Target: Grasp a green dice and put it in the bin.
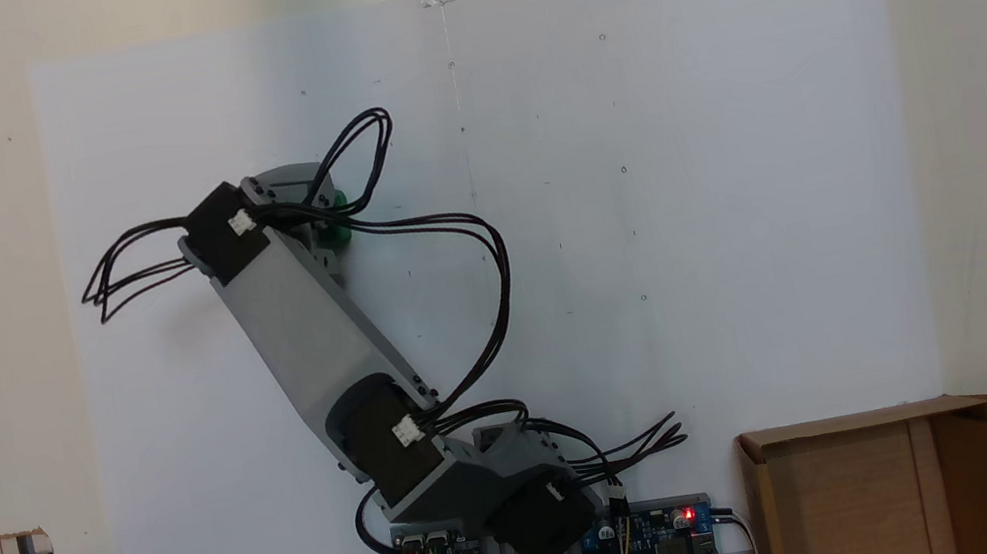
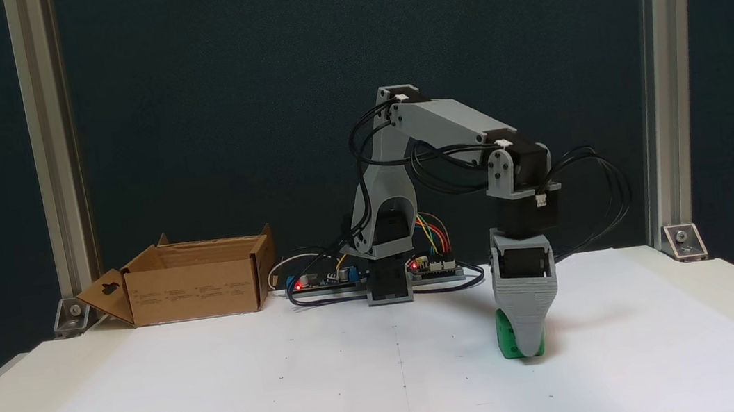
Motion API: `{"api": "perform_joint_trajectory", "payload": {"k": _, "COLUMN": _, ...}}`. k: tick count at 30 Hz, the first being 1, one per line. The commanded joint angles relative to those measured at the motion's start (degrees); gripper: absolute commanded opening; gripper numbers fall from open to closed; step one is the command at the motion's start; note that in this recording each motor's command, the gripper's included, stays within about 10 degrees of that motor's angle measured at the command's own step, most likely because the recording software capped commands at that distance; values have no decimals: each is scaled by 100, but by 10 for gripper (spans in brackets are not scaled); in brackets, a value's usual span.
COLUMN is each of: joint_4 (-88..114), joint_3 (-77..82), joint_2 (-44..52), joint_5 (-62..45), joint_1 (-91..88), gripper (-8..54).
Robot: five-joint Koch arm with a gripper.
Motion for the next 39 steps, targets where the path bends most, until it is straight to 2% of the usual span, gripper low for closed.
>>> {"api": "perform_joint_trajectory", "payload": {"k": 1, "joint_4": 18, "joint_3": -44, "joint_2": 62, "joint_5": 387, "joint_1": -26, "gripper": 348}}
{"api": "perform_joint_trajectory", "payload": {"k": 15, "joint_4": -149, "joint_3": 18, "joint_2": 9, "joint_5": 378, "joint_1": 88, "gripper": 348}}
{"api": "perform_joint_trajectory", "payload": {"k": 16, "joint_4": -149, "joint_3": 18, "joint_2": 9, "joint_5": 378, "joint_1": 88, "gripper": 342}}
{"api": "perform_joint_trajectory", "payload": {"k": 21, "joint_4": -158, "joint_3": 18, "joint_2": 9, "joint_5": 369, "joint_1": 105, "gripper": 217}}
{"api": "perform_joint_trajectory", "payload": {"k": 27, "joint_4": -185, "joint_3": 44, "joint_2": 9, "joint_5": 369, "joint_1": 105, "gripper": 214}}
{"api": "perform_joint_trajectory", "payload": {"k": 28, "joint_4": -185, "joint_3": 44, "joint_2": 9, "joint_5": 369, "joint_1": 105, "gripper": 194}}
{"api": "perform_joint_trajectory", "payload": {"k": 29, "joint_4": -185, "joint_3": 44, "joint_2": 9, "joint_5": 360, "joint_1": 105, "gripper": 137}}
{"api": "perform_joint_trajectory", "payload": {"k": 30, "joint_4": -193, "joint_3": 44, "joint_2": 18, "joint_5": 360, "joint_1": 114, "gripper": 126}}
{"api": "perform_joint_trajectory", "payload": {"k": 39, "joint_4": 316, "joint_3": -185, "joint_2": 519, "joint_5": 343, "joint_1": 193, "gripper": 120}}
